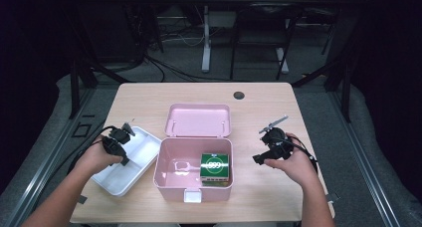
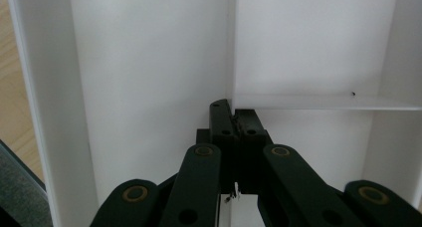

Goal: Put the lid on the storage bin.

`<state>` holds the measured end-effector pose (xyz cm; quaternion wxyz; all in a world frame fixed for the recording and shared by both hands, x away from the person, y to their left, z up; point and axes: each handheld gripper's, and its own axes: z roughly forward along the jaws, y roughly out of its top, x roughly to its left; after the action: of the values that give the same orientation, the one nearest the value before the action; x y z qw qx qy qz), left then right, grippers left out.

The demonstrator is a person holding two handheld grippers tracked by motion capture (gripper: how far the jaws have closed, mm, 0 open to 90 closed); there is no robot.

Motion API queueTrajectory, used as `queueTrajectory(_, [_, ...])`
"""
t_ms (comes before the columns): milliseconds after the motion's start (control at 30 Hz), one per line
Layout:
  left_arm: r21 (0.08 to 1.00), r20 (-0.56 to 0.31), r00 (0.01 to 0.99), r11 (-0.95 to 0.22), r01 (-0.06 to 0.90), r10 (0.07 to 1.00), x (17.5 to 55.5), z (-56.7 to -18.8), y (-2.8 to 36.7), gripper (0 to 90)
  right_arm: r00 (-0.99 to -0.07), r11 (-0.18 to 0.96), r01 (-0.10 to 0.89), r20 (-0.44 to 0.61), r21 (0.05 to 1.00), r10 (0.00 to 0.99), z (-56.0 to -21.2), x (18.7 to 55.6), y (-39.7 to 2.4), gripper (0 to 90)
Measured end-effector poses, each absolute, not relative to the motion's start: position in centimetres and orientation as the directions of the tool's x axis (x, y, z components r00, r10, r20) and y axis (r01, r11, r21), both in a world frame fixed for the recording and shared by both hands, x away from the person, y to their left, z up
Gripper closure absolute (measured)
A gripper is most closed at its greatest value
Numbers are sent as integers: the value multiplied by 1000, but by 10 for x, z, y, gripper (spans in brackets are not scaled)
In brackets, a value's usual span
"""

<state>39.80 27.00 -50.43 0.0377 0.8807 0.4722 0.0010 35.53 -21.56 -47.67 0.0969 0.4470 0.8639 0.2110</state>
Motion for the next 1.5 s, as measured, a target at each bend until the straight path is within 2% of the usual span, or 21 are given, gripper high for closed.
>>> queueTrajectory(633, [123,-30,554,-546,828,832,393,-454,277,891,-583,514,730,18,450,812,-477,355,-215,255])
queueTrajectory(1500, [143,19,635,-630,763,772,389,-400,257,891,-584,515,729,19,451,811,-480,356,-215,255])
